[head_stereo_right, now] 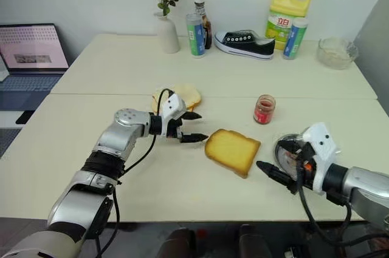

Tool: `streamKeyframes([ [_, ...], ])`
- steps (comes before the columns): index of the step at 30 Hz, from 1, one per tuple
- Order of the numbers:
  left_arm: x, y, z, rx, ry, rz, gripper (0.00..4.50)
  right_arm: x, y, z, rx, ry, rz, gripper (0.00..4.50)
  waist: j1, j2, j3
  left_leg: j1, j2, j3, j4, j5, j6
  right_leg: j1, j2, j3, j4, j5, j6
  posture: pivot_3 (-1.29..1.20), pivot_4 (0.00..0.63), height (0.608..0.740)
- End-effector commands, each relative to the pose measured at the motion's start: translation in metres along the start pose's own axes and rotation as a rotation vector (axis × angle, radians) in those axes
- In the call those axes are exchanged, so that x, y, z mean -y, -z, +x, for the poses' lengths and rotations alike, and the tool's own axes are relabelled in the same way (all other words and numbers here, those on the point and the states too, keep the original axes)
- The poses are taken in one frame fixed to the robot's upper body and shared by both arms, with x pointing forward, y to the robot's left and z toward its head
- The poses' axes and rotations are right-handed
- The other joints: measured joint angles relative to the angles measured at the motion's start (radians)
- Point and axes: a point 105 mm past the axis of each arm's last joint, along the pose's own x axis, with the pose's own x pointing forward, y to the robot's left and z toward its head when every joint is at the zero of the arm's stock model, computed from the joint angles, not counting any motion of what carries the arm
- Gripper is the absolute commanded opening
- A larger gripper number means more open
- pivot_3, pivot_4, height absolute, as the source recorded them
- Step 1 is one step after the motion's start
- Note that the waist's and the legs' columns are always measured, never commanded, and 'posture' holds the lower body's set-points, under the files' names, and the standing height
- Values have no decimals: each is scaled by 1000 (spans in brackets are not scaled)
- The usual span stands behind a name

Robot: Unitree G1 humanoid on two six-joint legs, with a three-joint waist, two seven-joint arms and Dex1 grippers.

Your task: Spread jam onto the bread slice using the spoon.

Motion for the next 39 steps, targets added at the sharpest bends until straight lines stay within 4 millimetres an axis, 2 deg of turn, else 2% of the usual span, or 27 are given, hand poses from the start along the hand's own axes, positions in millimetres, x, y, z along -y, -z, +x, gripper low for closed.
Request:
streamKeyframes([
  [1, 21, -55, -10, 161, 92, 118, 4464, 36, -4, -29, 90, 203, 72, 4500, 9, 0, 0, 0, 0, 0, 0, 0, 0, 0, 0, 0, 0, 0, 0, 0, 150, 740],
  [6, 62, -79, -4, 209, 229, 259, 4464, 84, 5, -67, 308, 452, 379, 4500, 11, 1, -1, 1, 0, 1, 0, 0, 0, 1, 0, 1, 1, 0, 0, 0, 150, 740],
  [9, 83, -85, 7, 250, 301, 264, 4464, 91, 25, -78, 368, 497, 567, 4500, 10, 2, -1, 3, 0, 2, -1, 0, 0, 1, 0, 2, 1, 0, 0, 0, 150, 740],
  [12, 92, -80, 19, 245, 324, 275, 4464, 94, 41, -81, 386, 501, 692, 4500, 8, 3, -2, 4, 1, 2, -1, 0, 1, 2, 1, 3, 1, -2, 4, 0, 150, 740],
  [15, 98, -73, 30, 221, 329, 305, 4464, 108, 57, -82, 432, 529, 826, 4500, -2, 3, -2, 6, 0, 4, -1, 0, 1, 4, 1, 5, 1, -2, 4, 0, 150, 740],
  [18, 99, -74, 32, 229, 324, 300, 4464, 122, 67, -76, 456, 543, 899, 4500, -14, 3, -2, 11, 0, 4, -1, 0, 1, 10, 1, 5, 0, -3, 4, 0, 150, 740],
  [23, 100, -71, 30, 220, 313, 287, 4464, 136, 80, -56, 437, 528, 956, 4500, -17, 7, -4, 13, 1, 4, -2, 0, 1, 12, 2, 5, 0, -3, 4, 0, 150, 740],
  [31, 108, -63, 27, 189, 291, 259, 4464, 139, 95, -23, 382, 466, 984, 4500, -15, 9, -5, 13, 1, 4, -2, 0, 1, 11, 1, 5, -1, -3, 4, 0, 150, 740],
  [39, 105, -63, 22, 163, 268, 256, 4464, 144, 93, -4, 378, 425, 975, 4500, -22, 8, -4, 17, 1, 4, -1, 0, 1, 15, 2, 5, -1, -3, 4, 0, 150, 740],
])
